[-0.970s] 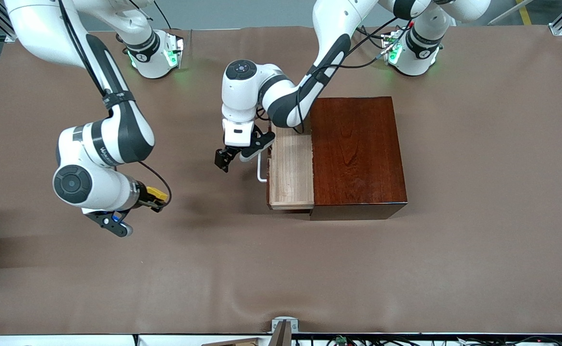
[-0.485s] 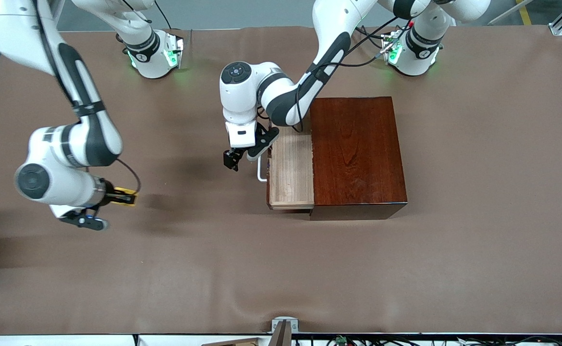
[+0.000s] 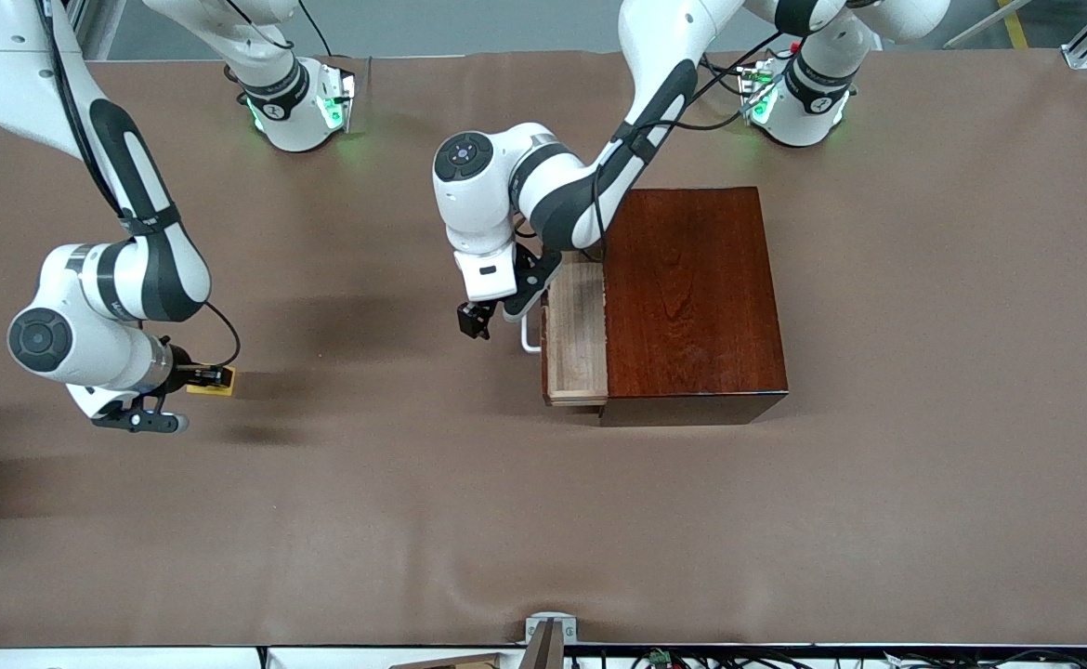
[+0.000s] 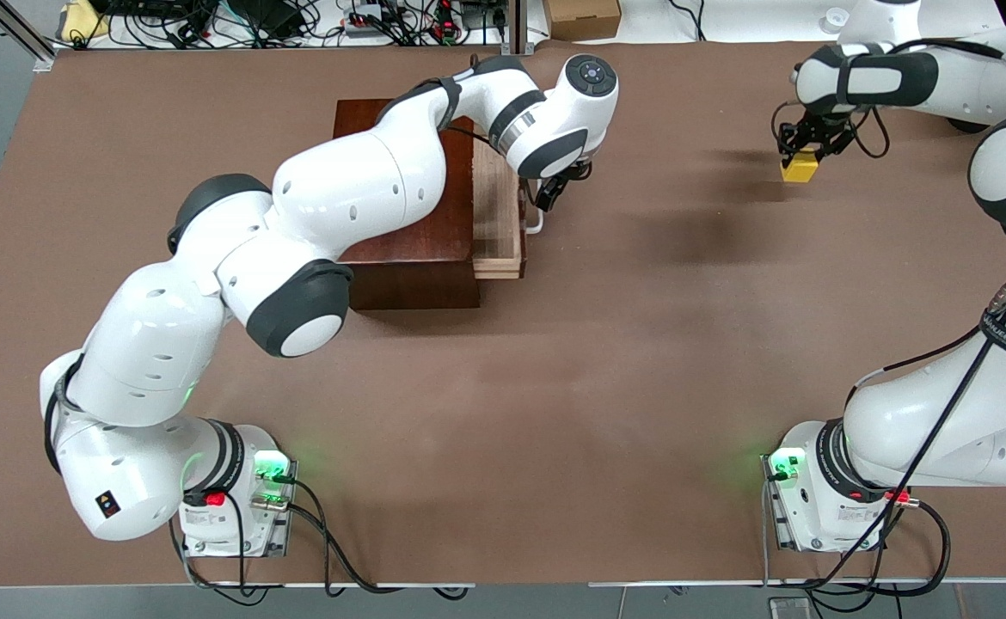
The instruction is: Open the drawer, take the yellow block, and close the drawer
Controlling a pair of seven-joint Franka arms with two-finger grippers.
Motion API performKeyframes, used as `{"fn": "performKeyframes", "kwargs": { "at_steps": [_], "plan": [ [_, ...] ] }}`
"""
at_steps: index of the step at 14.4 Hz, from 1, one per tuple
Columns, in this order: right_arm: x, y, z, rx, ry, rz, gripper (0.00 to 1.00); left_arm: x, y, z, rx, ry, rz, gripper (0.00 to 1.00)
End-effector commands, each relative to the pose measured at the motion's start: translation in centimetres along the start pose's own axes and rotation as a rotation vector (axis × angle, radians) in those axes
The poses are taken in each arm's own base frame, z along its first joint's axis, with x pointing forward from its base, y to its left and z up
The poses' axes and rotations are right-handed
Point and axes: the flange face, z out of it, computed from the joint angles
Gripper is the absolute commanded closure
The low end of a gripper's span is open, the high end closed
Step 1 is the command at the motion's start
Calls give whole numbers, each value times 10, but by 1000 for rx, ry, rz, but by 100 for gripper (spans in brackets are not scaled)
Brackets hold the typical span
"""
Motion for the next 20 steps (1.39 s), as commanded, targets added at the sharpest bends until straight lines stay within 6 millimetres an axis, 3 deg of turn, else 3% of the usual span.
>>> {"fn": "performKeyframes", "kwargs": {
  "at_steps": [1, 4, 6, 10, 16, 17, 19, 20],
  "plan": [
    [-15, 18, 2, -6, 2, -26, 100, 19, -10, 5, 102, 69, -4, 0],
    [-18, 30, 10, -2, 7, -28, 100, 26, -23, 20, 201, 121, -7, 0],
    [-27, 29, 28, 5, 29, -32, 100, 35, -27, 26, 244, 144, -16, 0],
    [-34, 32, 40, 9, 49, -29, 100, 53, -26, 32, 266, 169, -42, 0],
    [-34, 38, 54, -2, 45, -39, 98, 57, -20, 28, 237, 189, -30, 0],
    [-34, 38, 54, -2, 46, -39, 90, 60, -17, 22, 225, 186, -27, 0],
    [-34, 38, 54, -2, 46, -29, 58, 70, -12, 15, 210, 188, -41, 0],
    [-34, 37, 54, -2, 45, -30, 50, 71, -11, 8, 201, 184, -38, 0]
  ]
}}
